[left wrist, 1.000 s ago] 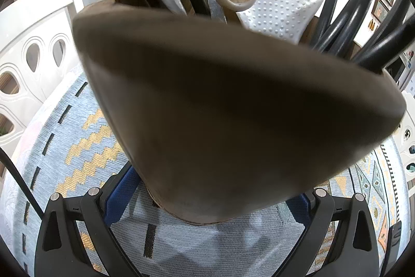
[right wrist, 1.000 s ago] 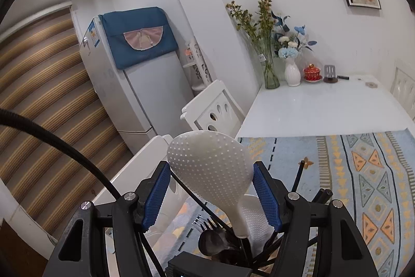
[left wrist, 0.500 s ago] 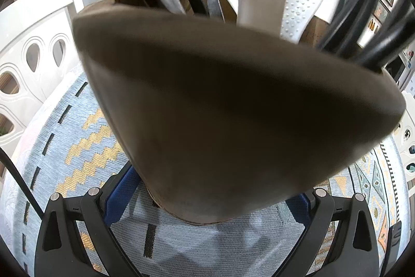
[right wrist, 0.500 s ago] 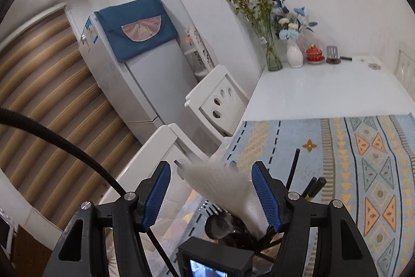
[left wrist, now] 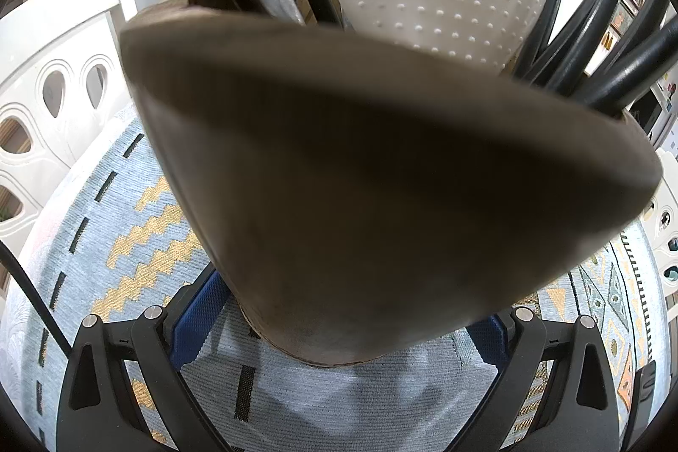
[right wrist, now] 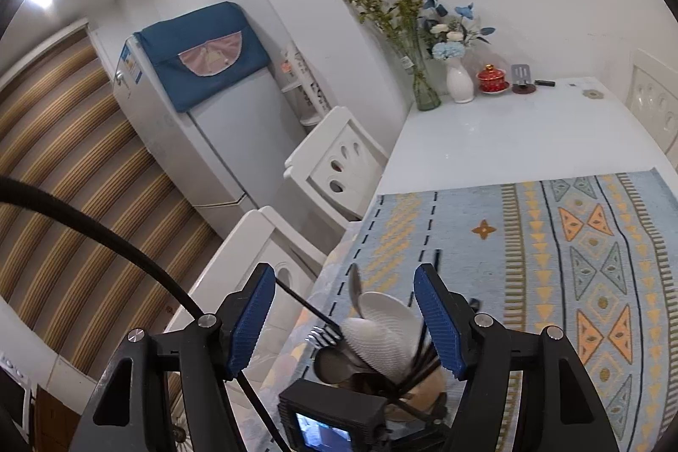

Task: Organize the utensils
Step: 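Lower the wooden cup onto the runner and open the left gripper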

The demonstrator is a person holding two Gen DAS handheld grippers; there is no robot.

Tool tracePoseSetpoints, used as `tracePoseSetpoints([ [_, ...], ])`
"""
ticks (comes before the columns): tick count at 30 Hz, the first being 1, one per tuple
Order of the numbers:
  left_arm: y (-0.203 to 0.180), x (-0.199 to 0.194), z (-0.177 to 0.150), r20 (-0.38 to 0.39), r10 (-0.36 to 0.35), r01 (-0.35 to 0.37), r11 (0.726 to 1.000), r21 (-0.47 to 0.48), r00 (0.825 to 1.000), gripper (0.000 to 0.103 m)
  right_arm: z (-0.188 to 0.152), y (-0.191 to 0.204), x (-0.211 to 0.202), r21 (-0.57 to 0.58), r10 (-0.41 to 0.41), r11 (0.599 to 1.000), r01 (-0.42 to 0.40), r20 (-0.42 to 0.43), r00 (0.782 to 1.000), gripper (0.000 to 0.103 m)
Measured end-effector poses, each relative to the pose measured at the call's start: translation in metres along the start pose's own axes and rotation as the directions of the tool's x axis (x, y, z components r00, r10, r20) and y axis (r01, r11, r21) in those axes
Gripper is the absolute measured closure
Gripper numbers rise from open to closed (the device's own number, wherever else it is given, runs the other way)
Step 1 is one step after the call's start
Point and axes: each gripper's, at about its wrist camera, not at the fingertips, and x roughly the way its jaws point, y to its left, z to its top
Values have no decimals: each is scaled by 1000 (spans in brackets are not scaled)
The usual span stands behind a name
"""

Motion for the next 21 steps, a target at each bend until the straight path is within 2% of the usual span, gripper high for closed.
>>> tracePoseSetpoints([
  [11,0,0,1,1,3,-3,1000,3,1000,3,-6,-4,-14,2,-21,1000,21,-6,1000,36],
  [13,0,0,1,1,3,-3,1000,3,1000,3,-5,-3,-22,-6,-30,1000,30,9,1000,35],
  [14,0,0,1,1,2,-2,1000,2,1000,3,-5,-3,-25,-12,-37,999,38,17,999,30],
  [16,0,0,1,1,3,-3,1000,3,1000,3,-7,-5,-34,-33,-72,997,74,33,997,23],
  [21,-2,0,1,-1,1,-1,1000,1,1000,3,-18,-23,-38,-54,-206,977,205,-4,979,23],
])
